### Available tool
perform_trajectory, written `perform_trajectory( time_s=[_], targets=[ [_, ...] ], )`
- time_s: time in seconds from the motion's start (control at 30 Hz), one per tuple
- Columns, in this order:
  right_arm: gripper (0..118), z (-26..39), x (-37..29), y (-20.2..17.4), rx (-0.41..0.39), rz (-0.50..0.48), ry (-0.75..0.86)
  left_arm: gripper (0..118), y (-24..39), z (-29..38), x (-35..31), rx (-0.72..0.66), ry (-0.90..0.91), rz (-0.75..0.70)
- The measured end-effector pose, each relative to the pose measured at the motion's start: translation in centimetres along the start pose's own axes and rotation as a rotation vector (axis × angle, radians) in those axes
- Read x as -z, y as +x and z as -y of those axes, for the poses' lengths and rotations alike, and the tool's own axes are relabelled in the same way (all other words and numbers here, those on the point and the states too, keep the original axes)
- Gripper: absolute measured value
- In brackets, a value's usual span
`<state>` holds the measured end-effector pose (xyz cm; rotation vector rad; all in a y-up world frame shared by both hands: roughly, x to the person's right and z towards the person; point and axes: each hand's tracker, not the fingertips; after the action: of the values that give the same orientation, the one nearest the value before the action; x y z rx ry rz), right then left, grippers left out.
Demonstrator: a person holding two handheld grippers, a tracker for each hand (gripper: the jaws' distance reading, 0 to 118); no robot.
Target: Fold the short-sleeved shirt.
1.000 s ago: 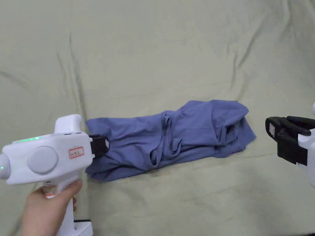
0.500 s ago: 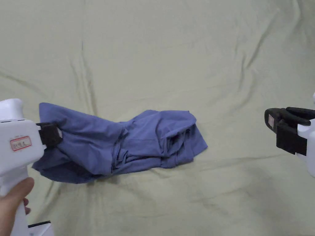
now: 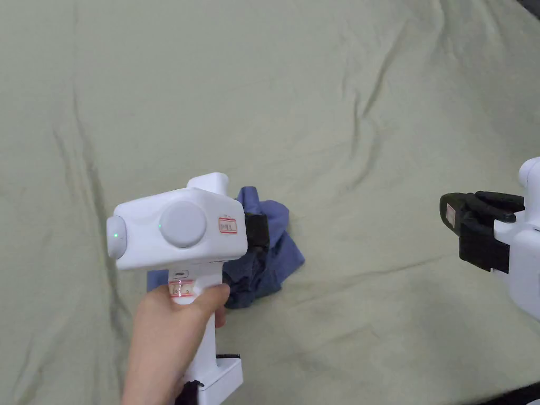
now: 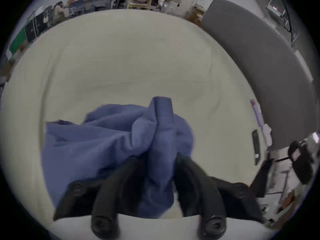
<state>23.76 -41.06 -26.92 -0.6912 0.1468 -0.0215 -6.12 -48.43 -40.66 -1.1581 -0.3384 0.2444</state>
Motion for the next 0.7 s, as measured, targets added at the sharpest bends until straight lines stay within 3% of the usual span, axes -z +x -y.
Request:
perform_trajectory(
  time_s=[0.03, 0.07, 0.17, 0.27, 0.3, 0.33, 0.37, 0.4, 0.6, 0.7],
  targets=[
    [2, 0.1, 0.0, 0.2, 0.007, 0.003, -0.002, 68, -0.4, -0.3, -0.8, -0.037, 0.000, 0.071],
    [2, 0.2, 0.0, 0.6, 0.016, 0.002, -0.002, 80, -0.5, -0.4, -2.2, -0.090, -0.006, 0.143],
    [2, 0.3, 0.3, 0.8, 0.036, -0.007, -0.005, 81, -1.4, 0.1, -8.1, -0.111, 0.111, 0.259],
    [2, 0.4, 0.5, 0.4, 0.032, -0.008, -0.009, 81, -2.4, 1.1, -12.9, -0.071, 0.278, 0.129],
    [2, 0.4, 0.6, 0.3, 0.028, -0.011, -0.010, 77, -2.7, 1.6, -13.4, -0.033, 0.317, 0.038],
    [2, 0.5, 0.6, 0.3, 0.024, -0.014, -0.012, 61, -2.6, 2.0, -13.1, 0.024, 0.350, -0.039],
    [2, 0.5, 0.7, 0.1, 0.019, -0.017, -0.014, 10, -2.4, 2.1, -12.4, 0.081, 0.334, -0.128],
    [2, 0.5, 0.8, -0.1, 0.014, -0.018, -0.018, 1, -2.3, 1.8, -10.9, 0.068, 0.263, -0.183],
    [2, 0.7, 1.4, -0.9, -0.012, -0.006, -0.049, 1, 0.3, 3.2, -0.8, 0.101, 0.034, -0.038],
    [2, 0.7, 1.7, -0.7, -0.012, 0.006, -0.064, 1, 2.2, 3.3, 3.0, 0.168, 0.011, -0.060]
  ],
)
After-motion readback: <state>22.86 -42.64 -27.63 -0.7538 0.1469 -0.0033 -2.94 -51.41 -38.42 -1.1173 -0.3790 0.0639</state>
